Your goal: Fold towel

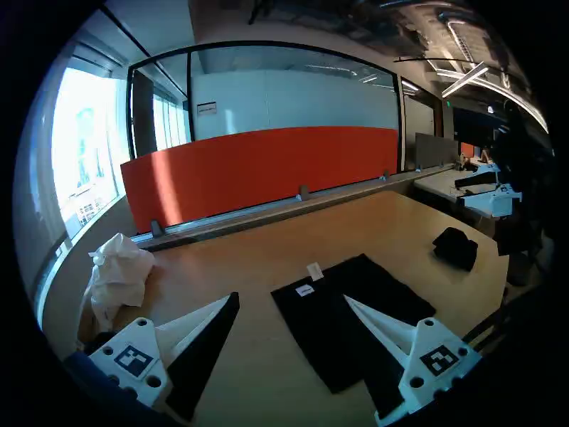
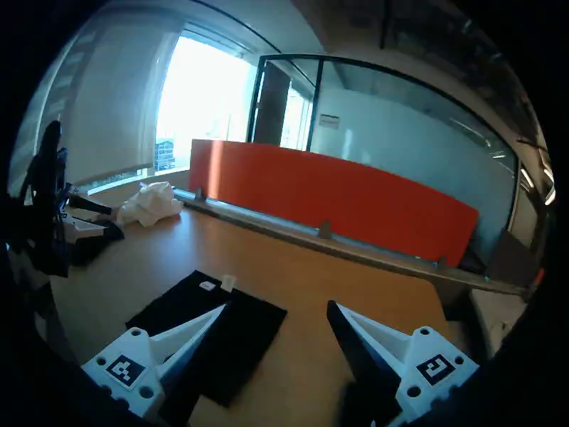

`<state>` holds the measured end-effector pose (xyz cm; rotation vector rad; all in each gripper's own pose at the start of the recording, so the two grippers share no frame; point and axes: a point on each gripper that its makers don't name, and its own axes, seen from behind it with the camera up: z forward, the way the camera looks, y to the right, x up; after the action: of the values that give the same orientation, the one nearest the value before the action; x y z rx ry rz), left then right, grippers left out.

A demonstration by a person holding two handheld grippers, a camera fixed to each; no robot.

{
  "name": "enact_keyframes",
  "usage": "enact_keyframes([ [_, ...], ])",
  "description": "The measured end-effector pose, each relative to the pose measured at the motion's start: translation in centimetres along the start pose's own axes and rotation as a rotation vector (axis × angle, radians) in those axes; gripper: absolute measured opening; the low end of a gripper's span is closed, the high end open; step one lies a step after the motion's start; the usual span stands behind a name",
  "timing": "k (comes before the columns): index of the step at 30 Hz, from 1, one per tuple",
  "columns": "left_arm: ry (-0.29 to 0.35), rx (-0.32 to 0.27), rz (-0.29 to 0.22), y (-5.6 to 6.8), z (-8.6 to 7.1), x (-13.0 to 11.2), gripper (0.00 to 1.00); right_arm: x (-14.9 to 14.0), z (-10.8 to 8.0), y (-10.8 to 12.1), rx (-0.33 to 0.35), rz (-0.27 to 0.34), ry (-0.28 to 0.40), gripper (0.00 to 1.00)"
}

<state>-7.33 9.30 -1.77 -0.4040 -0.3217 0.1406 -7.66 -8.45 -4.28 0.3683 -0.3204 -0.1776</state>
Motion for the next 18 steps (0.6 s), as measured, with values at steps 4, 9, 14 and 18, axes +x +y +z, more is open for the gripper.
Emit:
enact_keyframes([
  [4, -0.033, -0.019, 0.014, 0.7, 0.4, -1.9, 0.98, -1.6, 0.5, -1.0, 0.016, -0.004, -0.025, 1.0],
  [9, -0.086, -0.046, 0.025, 1.7, 1.1, -4.9, 0.98, -3.9, 1.2, -2.3, 0.039, -0.01, -0.065, 1.0],
  [14, -0.146, -0.077, 0.025, 2.8, 1.7, -8.1, 0.98, -6.5, 1.8, -3.1, 0.054, -0.014, -0.099, 1.0],
  [18, -0.193, -0.104, 0.027, 3.8, 2.3, -10.7, 0.98, -9.0, 2.4, -3.7, 0.064, -0.011, -0.134, 1.0],
])
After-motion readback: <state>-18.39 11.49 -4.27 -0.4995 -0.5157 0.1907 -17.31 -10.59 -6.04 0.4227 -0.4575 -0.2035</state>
